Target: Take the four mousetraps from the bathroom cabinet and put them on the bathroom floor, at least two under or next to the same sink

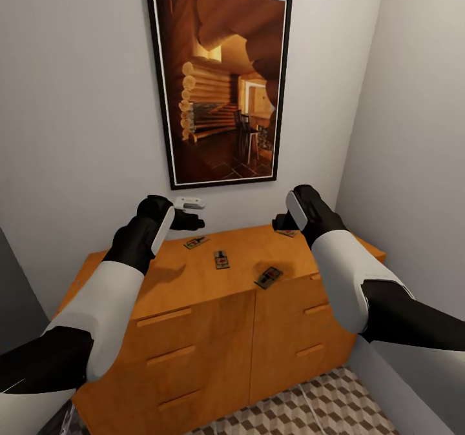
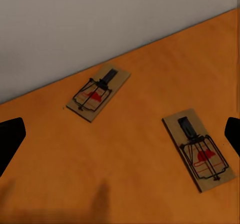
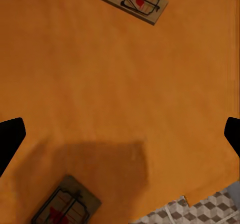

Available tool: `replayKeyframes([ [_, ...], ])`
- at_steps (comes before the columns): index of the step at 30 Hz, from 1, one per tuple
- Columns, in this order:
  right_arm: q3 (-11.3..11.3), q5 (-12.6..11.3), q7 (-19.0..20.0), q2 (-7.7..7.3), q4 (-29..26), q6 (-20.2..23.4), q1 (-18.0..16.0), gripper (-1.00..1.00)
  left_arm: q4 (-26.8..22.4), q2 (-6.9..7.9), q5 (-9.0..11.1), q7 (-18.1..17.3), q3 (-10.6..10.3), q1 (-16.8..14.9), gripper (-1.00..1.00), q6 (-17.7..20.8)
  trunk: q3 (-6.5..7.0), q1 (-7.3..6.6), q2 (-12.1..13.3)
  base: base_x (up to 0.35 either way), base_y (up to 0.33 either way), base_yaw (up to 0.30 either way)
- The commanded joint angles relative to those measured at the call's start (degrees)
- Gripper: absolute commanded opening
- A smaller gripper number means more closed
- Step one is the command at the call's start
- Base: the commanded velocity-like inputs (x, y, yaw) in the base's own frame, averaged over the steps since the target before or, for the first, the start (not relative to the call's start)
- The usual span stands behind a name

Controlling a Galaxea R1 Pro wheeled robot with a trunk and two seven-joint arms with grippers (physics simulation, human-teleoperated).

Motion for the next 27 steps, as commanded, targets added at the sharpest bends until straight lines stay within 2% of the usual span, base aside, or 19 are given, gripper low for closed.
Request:
replayKeyframes([
  [1, -0.3, -0.4, -0.4, 0.06, -0.1, 0.1, 0.0, 1.00, 0.0, 0.00, 0.1, 0.0, 0.0, 0.0, 1.00, 0.2, -0.07, 0.01, 0.0, 0.167, -0.182, 0.000],
  [18, -0.2, -0.3, -0.4, 0.02, 0.0, 0.2, 0.0, 1.00, -0.1, 0.00, 0.1, 0.0, 0.0, 0.0, 1.00, 0.2, -0.07, 0.01, 0.0, 0.188, -0.181, 0.000],
  [27, -0.2, -0.3, -0.4, 0.01, 0.0, 0.2, 0.0, 1.00, -0.1, 0.00, 0.1, 0.1, 0.0, 0.0, 1.00, 0.2, -0.07, 0.01, 0.0, 0.127, -0.084, 0.000],
])
